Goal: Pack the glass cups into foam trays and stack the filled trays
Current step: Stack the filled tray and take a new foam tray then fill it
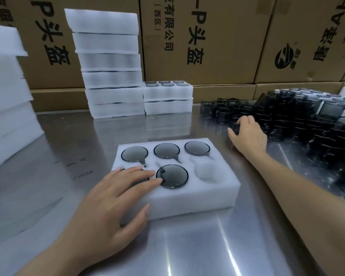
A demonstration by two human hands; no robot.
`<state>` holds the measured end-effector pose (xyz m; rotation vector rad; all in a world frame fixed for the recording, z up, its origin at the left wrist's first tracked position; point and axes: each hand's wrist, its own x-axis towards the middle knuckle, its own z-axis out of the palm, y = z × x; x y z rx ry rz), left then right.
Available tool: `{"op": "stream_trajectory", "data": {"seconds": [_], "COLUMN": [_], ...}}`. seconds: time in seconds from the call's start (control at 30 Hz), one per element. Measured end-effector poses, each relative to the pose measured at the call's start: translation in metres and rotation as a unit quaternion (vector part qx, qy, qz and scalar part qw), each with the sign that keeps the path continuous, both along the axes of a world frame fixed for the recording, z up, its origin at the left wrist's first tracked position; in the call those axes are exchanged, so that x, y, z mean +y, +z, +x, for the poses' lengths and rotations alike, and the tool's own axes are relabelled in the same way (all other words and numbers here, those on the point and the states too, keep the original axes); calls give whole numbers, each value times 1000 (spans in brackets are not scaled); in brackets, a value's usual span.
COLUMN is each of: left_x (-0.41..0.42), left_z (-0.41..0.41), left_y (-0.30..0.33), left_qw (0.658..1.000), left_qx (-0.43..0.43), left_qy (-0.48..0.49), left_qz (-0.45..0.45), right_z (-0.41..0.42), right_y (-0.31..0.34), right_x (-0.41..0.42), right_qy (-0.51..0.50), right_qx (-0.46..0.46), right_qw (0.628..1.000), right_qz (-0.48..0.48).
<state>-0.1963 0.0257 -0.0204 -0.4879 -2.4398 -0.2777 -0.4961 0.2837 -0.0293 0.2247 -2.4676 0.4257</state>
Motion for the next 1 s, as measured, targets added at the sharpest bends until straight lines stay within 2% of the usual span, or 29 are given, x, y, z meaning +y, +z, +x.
{"op": "stream_trajectory", "data": {"seconds": [0.27,0.47,0.57,0.67,0.73,0.87,1.0], "left_x": [2,4,5,6,6,6,5], "left_z": [6,10,13,13,13,11,10], "left_y": [1,-1,-1,-1,-1,-1,-1], "left_qw": [1000,1000,1000,1000,1000,1000,1000], "left_qx": [-15,-18,-17,-18,-17,-9,-10], "left_qy": [10,21,21,24,24,24,23], "left_qz": [0,2,1,4,8,8,4], "right_z": [70,125,141,159,174,197,205], "right_y": [0,-6,-1,11,17,23,20], "right_x": [12,16,16,10,2,-16,-23], "right_qy": [36,57,111,172,214,290,343], "right_qx": [24,13,33,93,138,167,115], "right_qw": [998,998,988,955,935,919,920], "right_qz": [-35,-12,-103,-225,-248,-210,-154]}}
